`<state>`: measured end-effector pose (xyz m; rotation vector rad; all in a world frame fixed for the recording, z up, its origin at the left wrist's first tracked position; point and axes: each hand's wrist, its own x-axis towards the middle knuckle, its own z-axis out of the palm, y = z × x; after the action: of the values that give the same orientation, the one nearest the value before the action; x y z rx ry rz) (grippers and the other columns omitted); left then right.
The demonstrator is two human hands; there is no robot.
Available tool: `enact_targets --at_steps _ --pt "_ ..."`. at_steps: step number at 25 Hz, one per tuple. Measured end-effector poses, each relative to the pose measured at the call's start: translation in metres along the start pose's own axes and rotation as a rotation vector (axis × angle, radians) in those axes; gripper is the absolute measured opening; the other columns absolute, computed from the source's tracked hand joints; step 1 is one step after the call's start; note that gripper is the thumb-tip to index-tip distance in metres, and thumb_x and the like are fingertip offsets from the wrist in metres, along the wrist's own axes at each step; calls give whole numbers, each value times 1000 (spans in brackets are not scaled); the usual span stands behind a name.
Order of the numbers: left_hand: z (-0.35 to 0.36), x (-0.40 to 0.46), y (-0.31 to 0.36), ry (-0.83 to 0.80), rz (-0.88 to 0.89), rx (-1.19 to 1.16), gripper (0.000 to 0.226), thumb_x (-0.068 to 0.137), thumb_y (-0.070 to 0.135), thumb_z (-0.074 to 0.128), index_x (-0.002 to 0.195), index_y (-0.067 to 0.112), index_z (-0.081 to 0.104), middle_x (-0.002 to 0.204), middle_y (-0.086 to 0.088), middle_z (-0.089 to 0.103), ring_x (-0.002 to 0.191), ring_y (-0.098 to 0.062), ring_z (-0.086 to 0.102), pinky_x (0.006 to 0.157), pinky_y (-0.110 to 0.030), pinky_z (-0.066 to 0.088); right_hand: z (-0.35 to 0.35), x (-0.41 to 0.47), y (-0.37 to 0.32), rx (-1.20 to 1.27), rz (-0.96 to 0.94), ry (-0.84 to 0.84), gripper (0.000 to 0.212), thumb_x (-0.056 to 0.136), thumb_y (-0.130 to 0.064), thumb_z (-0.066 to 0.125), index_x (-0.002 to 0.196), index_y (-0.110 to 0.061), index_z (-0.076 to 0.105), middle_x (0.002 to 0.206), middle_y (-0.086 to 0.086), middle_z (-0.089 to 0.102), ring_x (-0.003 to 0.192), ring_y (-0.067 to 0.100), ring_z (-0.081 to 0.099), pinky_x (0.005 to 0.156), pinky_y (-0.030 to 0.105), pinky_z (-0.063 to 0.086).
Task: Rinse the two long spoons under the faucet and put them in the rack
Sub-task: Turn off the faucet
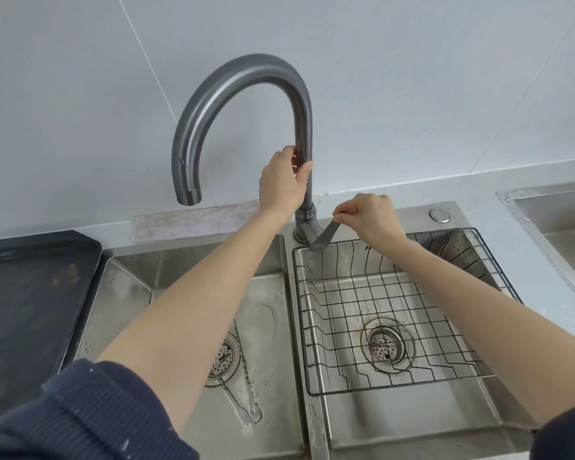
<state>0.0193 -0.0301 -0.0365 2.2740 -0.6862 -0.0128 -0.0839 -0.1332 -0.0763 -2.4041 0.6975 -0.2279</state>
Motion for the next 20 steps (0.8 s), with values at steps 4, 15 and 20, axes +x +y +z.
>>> enact_targets --at_steps 4,15,20 --pt "-11 -7 4 -51 -44 -165 34 91 21 52 121 5 52 121 -9 64 106 -24 62 92 -31 46 10 -9 -5 -1 0 63 22 89 -11 54 105 -9 70 108 13 65 92 28 63 79 34 52" --pt "-48 -82 -39 -309 -51 -45 52 93 24 48 141 13 32 145 -9 44 133 -21 43 108 -28 31 41 -72 -49 -186 -164 -116 48 89 -13 48 137 -14 43 143 5 45 126 27 46 105 40 35" --pt "-76 -110 -75 -357 -74 15 50 94 25 46 141 12 33 146 -8 43 135 -20 40 110 -29 30 60 -96 -69 -226 -188 -218 48 91 -15 48 139 -14 41 143 7 46 129 27 45 108 38 31"
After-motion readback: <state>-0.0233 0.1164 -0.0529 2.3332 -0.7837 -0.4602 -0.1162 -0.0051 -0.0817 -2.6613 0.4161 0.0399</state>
